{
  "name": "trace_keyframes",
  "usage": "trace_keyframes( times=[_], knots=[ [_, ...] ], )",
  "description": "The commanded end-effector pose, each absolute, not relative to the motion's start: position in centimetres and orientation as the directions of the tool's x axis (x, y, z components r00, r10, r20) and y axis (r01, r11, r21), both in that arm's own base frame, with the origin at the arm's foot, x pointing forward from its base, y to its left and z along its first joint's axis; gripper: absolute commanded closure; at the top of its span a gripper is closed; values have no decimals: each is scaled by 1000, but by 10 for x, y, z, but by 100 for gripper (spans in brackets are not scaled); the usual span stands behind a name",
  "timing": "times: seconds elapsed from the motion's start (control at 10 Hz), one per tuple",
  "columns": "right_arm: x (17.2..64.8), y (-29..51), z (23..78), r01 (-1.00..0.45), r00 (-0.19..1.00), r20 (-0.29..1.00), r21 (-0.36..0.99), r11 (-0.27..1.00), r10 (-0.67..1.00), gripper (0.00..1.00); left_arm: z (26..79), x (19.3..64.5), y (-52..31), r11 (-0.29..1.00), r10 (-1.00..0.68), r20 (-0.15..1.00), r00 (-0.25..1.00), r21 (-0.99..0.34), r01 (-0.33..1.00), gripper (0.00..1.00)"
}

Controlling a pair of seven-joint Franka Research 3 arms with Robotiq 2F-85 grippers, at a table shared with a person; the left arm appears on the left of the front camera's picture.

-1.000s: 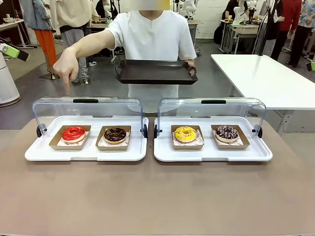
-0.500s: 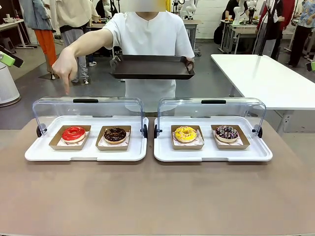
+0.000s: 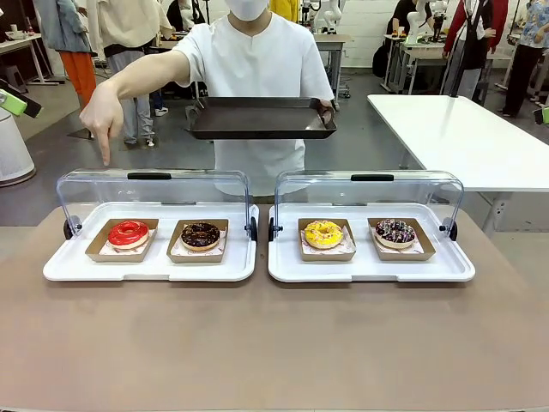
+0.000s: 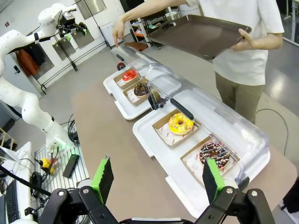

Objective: Provide the desired donut to the person.
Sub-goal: Pick up and lift the Paper togo box containing the Donut pointed at by the person.

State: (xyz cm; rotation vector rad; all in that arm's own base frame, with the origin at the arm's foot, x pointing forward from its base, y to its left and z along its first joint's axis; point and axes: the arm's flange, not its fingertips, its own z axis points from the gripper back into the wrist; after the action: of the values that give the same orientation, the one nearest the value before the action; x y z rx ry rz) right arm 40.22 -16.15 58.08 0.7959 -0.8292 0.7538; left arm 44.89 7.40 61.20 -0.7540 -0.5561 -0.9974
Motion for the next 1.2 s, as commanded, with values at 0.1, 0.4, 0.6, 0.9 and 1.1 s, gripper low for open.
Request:
trace_keyframes(
  times=[0.1, 0.4, 0.6, 0.9, 1.1],
  knots=[
    [402, -161, 581, -820, 465, 847, 302, 486, 257, 0, 614, 449, 73, 331, -530, 725, 441, -302, 894, 0],
    [402, -161, 581, -820, 465, 847, 302, 486, 257, 0, 614, 449, 73, 331, -530, 725, 441, -302, 894, 0],
    [402, -161, 581, -820, 465, 847, 302, 486, 257, 0, 614, 449, 73, 331, -530, 725, 441, -302, 894, 0],
    [402, -161, 581, -820, 465, 847, 302, 486, 257, 0, 614, 449, 73, 331, -530, 725, 441, -302, 894, 0],
    [402, -161, 581, -820, 465, 847, 302, 486, 257, 0, 608, 432, 61, 302, -721, 599, 347, -178, 936, 0]
  ],
)
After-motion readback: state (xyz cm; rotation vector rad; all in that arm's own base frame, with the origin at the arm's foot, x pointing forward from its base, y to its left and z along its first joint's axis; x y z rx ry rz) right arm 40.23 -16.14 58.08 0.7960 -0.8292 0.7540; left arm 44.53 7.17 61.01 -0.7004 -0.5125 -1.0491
